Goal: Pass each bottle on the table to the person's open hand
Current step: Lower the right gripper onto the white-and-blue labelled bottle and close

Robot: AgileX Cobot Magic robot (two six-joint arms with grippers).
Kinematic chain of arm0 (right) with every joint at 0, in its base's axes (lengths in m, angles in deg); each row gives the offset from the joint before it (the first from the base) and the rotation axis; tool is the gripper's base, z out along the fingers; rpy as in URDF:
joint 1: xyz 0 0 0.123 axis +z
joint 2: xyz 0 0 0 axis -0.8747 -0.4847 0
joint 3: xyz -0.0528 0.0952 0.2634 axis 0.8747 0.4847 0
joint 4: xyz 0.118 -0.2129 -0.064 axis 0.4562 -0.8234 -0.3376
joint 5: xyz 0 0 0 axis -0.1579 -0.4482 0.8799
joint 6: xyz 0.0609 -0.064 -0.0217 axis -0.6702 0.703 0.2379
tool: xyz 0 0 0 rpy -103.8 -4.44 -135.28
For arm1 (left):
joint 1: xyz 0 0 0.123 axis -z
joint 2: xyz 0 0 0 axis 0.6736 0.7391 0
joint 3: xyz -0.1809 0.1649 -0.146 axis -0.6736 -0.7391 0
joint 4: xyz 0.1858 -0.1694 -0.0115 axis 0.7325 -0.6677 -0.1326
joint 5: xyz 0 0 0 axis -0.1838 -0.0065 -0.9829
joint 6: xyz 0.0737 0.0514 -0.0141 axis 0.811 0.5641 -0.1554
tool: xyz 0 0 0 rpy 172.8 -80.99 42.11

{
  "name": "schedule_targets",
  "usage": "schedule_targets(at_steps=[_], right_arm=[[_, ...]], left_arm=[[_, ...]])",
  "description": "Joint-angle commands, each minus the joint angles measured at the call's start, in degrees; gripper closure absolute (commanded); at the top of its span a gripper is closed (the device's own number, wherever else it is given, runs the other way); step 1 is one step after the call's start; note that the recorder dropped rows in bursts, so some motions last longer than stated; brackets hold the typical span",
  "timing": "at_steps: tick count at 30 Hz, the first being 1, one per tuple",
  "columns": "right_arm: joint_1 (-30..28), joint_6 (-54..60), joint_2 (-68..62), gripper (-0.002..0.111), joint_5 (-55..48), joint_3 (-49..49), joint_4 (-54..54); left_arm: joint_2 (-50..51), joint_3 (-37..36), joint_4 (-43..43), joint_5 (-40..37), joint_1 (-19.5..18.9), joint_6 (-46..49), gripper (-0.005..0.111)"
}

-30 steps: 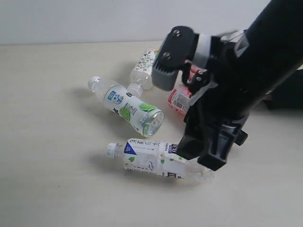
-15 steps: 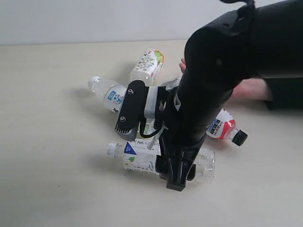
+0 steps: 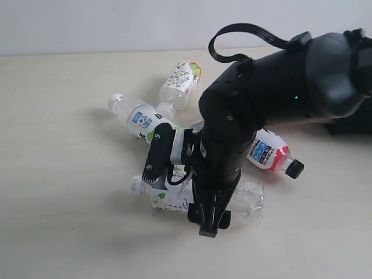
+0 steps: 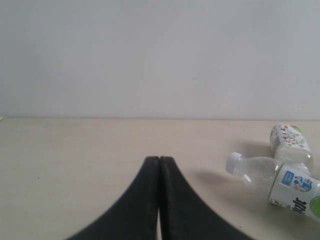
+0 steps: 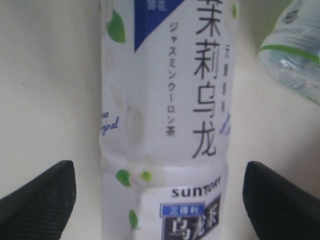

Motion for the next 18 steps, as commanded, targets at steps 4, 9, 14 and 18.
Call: schedule_targets(at_steps=[4,9,14,18], right_arm=[[0.1,-1.2,-3.3,0.023,1.5,-0.4,-0.6],[0.1,-1.2,-4.3,0.023,2.6,-0.4,-0.6],[0.1,-1.2,-4.3,0.027,3.0,-0.4,-0.6],[0.1,-1.2,-4.3,0.047,1.6,-0.4,-0.6]], left_arm=[[-0.4,-0.2,0.3,-0.1,0.0,0.1,0.107],[-0.4,-0.2,0.3,-0.1,0.0,0.1,0.107],[-0.4,-0.2,0.3,-0.1,0.0,0.1,0.107],[-0.4,-0.2,0.3,-0.1,0.0,0.1,0.107]])
